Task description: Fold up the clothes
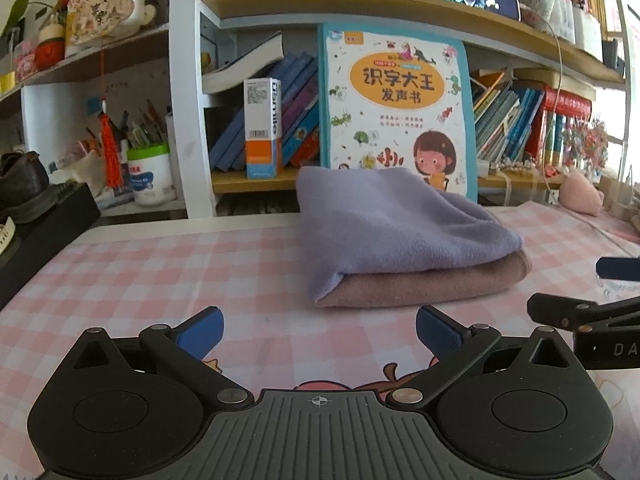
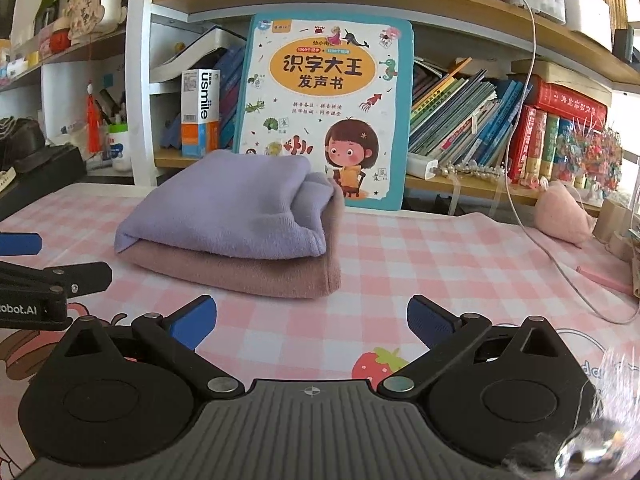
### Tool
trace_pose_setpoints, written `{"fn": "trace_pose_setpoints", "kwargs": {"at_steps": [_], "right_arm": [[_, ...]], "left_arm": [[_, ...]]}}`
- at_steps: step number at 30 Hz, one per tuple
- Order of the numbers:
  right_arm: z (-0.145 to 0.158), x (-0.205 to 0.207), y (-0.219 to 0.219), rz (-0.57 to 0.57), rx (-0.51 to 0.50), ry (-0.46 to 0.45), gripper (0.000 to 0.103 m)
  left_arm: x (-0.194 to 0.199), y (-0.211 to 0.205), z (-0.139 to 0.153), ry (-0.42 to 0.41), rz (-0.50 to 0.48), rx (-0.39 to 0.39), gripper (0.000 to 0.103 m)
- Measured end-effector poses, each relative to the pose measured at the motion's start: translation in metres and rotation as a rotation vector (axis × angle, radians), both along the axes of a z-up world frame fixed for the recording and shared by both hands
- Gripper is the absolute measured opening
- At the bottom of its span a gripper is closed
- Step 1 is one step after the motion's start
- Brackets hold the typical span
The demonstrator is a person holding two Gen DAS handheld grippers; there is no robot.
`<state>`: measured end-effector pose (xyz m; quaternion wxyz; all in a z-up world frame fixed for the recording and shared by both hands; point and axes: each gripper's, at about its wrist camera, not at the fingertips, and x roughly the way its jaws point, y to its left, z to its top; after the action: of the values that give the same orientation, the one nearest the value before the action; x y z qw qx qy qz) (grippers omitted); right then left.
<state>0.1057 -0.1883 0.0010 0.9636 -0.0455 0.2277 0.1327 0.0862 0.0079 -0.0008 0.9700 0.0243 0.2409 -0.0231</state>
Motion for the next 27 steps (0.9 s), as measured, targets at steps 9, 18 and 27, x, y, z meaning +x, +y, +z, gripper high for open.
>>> {"fn": "trace_pose_setpoints", "kwargs": {"at_steps": [9,18,27], "right_arm": [[-0.0004,-0.0005,0.0036,0.011,-0.018,-0.003,0.102],[-0.0004,0.0013,0.0026,0.007,-0.017,0.004,0.102],[-0.0007,0.0019,0.0029,0.009,-0.021,0.008,0.102]], "left_arm": [[0.0036,0.0032,-0.0035,0.044,-0.011,-0.044,0.103],[0.0019,-0.0002,-0.0014,0.029,-0.009,-0.021,0.103],[0.0001,-0.0040,0.0001,0.015,-0.018,-0.005,0.103]]}}
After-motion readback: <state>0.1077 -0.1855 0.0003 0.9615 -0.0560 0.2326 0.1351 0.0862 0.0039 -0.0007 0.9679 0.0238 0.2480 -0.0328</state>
